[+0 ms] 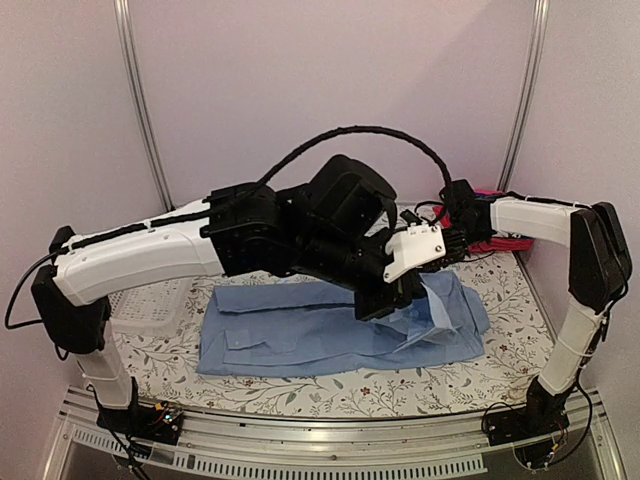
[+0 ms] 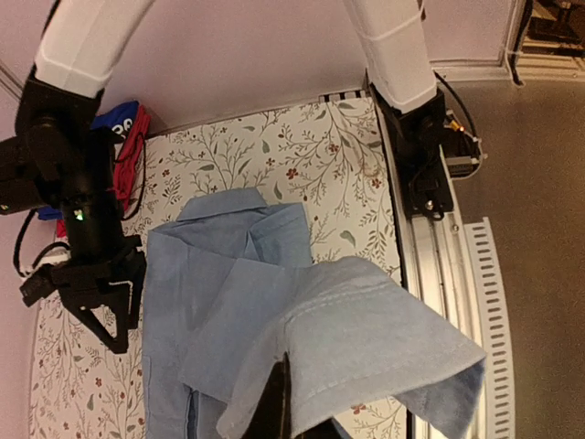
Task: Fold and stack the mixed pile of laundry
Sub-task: Fold the 1/3-folded shirt at the center of the board.
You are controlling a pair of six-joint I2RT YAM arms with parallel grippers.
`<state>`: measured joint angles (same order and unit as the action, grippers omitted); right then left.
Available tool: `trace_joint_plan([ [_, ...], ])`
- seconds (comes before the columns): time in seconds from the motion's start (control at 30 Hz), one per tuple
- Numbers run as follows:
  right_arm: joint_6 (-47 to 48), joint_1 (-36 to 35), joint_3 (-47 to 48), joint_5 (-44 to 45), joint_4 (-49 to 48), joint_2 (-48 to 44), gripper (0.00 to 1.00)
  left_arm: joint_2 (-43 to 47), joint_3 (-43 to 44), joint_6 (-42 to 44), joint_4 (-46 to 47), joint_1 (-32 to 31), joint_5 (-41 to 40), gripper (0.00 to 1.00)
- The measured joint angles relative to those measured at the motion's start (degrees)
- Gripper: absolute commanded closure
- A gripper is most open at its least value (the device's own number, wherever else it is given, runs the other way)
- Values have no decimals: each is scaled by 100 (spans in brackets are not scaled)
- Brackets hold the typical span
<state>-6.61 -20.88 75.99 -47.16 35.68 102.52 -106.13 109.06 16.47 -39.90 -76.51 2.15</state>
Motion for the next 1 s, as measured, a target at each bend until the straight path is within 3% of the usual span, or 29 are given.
trace_joint_plan([
  [0.27, 153, -345, -566, -144, -35, 63, 63, 160, 1027, -579, -640, 0, 275, 100],
  [0.5, 179, -844, -1403, -136, -48, 87, 65, 162, 844, -1023, -721, 98, 177, 100],
  [0.57, 188, -896, -1523, -111, -15, 120, 60, 164, 632, -1449, -669, 302, 365, 100],
  [0.73, 92, -723, -1539, 81, 94, 125, 44, 612, -1255, -2675, 197, 1255, 713, 100],
  [1.0, -179, -28, -704, 520, 249, -227, 42, 1784, -4273, -4791, 1222, 2435, 258, 100],
])
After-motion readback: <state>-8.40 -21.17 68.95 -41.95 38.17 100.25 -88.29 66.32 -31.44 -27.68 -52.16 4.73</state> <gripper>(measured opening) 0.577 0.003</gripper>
